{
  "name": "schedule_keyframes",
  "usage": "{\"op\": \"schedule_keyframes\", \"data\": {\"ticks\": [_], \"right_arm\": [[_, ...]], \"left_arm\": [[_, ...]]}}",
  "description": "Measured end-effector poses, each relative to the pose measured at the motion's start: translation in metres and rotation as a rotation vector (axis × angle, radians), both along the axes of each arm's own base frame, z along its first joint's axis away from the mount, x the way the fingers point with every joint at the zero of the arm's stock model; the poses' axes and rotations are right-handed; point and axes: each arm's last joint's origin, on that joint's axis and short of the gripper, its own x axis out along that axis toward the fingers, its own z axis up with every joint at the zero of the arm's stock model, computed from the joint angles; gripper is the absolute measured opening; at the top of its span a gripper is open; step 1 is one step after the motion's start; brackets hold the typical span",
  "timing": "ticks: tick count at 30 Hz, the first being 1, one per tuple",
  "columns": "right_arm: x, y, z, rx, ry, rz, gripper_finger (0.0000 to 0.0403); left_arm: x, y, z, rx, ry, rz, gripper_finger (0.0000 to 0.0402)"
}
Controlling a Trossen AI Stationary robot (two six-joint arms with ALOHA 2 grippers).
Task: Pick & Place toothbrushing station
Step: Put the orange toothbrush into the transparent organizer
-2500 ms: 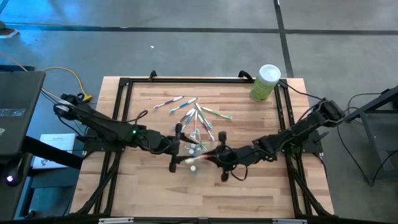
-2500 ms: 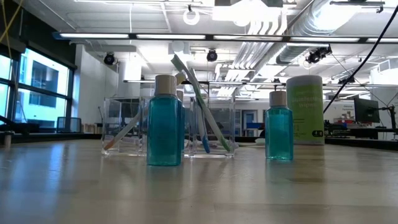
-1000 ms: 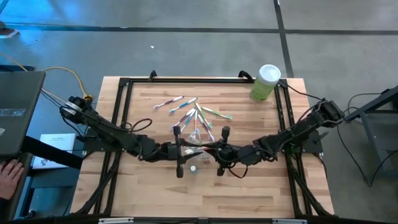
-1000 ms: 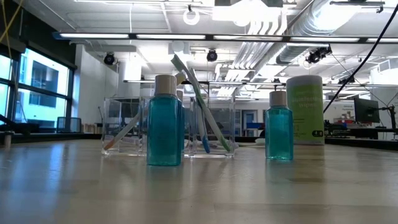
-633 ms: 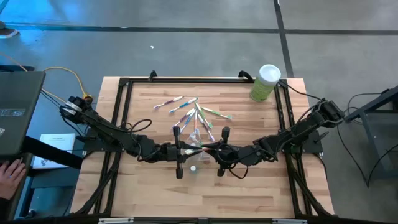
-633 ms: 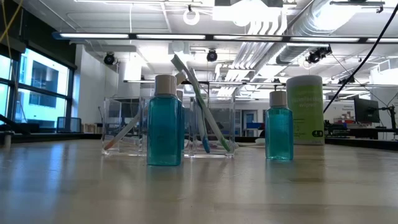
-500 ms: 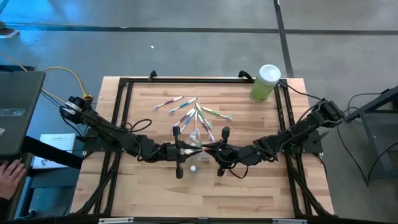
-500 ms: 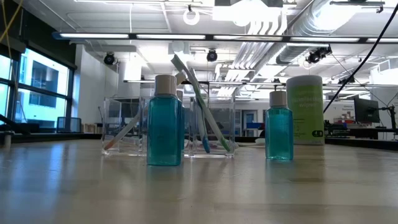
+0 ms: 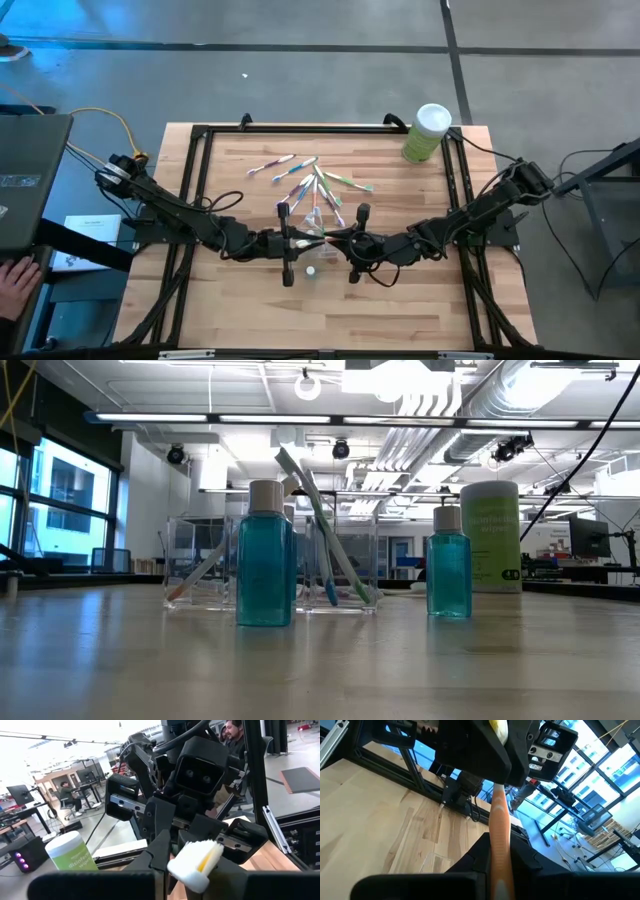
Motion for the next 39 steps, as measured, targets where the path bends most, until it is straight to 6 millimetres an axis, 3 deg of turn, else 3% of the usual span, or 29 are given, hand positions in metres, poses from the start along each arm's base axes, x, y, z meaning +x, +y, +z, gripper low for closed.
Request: {"op": "schedule_keyframes", "data": {"ticks": [14, 22, 29, 34, 39], "right_arm": [[0.000, 0.000, 0.001, 0.012, -0.007, 0.000, 0.0035], [0.000, 0.000, 0.000, 0.038, 0.000, 0.002, 0.0118], [-0.006, 0.005, 0.000, 0.003, 0.006, -0.095, 0.0218], [-0.012, 0.011, -0.003, -0.048, 0.030, -0.168, 0.0265], [-0.016, 0.015, -0.007, -0.062, 0.058, -0.195, 0.0275]], "left_arm": [[-0.001, -0.001, -0.001, 0.007, 0.006, 0.031, 0.0008], [-0.007, -0.012, -0.002, 0.068, 0.013, 0.076, 0.0005], [-0.018, -0.024, 0.001, 0.062, 0.016, 0.140, 0.0005], [-0.039, -0.036, 0.009, 0.038, 0.024, 0.207, 0.0005], [-0.073, -0.044, 0.026, 0.013, 0.032, 0.296, 0.0005]]}}
